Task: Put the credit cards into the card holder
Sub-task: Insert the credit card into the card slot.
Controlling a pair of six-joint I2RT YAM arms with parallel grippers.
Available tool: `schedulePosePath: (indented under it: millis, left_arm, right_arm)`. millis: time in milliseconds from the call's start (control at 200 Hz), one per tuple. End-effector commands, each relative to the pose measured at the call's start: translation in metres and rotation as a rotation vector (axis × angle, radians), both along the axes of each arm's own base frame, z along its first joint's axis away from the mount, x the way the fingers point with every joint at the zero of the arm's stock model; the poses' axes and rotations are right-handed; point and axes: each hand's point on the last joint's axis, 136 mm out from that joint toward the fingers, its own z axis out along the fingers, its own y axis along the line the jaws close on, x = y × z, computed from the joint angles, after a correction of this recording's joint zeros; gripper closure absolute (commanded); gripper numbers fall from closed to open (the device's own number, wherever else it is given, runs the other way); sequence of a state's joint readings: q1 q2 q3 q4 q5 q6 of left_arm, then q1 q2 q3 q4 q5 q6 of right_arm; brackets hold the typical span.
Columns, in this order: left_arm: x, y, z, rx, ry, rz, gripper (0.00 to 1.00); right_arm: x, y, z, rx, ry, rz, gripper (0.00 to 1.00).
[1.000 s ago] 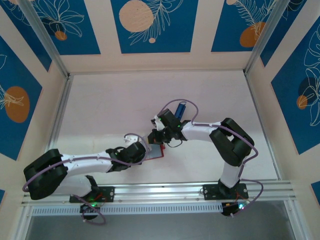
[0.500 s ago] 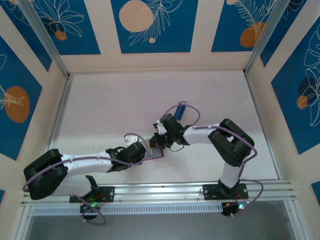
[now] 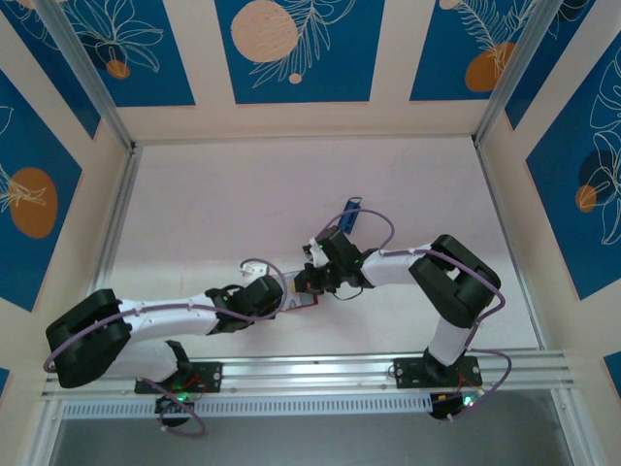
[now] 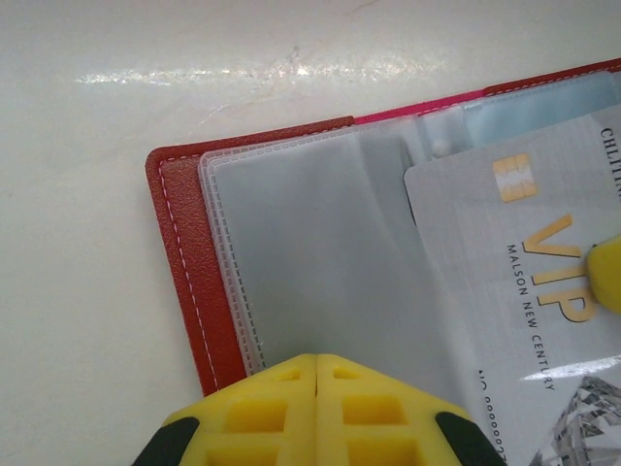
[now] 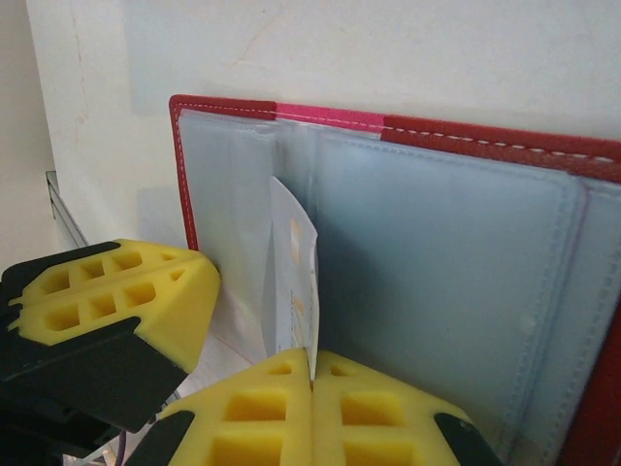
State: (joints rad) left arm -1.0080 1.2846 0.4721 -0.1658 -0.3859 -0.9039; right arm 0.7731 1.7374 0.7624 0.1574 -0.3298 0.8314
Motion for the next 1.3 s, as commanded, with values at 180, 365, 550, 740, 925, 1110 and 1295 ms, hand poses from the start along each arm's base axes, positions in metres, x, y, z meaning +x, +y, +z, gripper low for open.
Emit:
schedulePosePath:
  millis: [180, 365, 550, 740, 925, 1110, 1295]
  left_arm:
    - [-0.01, 0.027, -0.017, 0.115, 0.057, 0.034, 0.99]
    - [-0.009, 0.026, -0.018, 0.114, 0.059, 0.032, 0.98]
    - [-0.01, 0.028, -0.017, 0.118, 0.059, 0.039, 0.99]
    - [-0.01, 0.029, -0.017, 0.114, 0.057, 0.042, 0.99]
    - [-0.01, 0.028, -0.018, 0.116, 0.059, 0.039, 0.99]
    - [-0.01, 0.029, -0.017, 0.114, 0.058, 0.041, 0.99]
    - [-0.011, 0.029, -0.018, 0.114, 0.058, 0.043, 0.99]
  right_arm:
    - [-0.027, -0.013, -0.029, -0.071, 0.127, 0.02, 1.0]
    - [-0.03, -0.013, -0.027, -0.065, 0.124, 0.041, 1.0]
    - [-0.032, -0.006, -0.025, -0.045, 0.144, 0.068, 1.0]
    - [-0.039, -0.02, -0.023, -0.086, 0.139, 0.055, 1.0]
    - [-0.034, -0.032, -0.019, -0.101, 0.124, 0.028, 1.0]
    - [-0.026, -0.018, -0.019, -0.079, 0.116, 0.068, 1.0]
    - [-0.017, -0.005, -0.017, -0.058, 0.112, 0.094, 1.0]
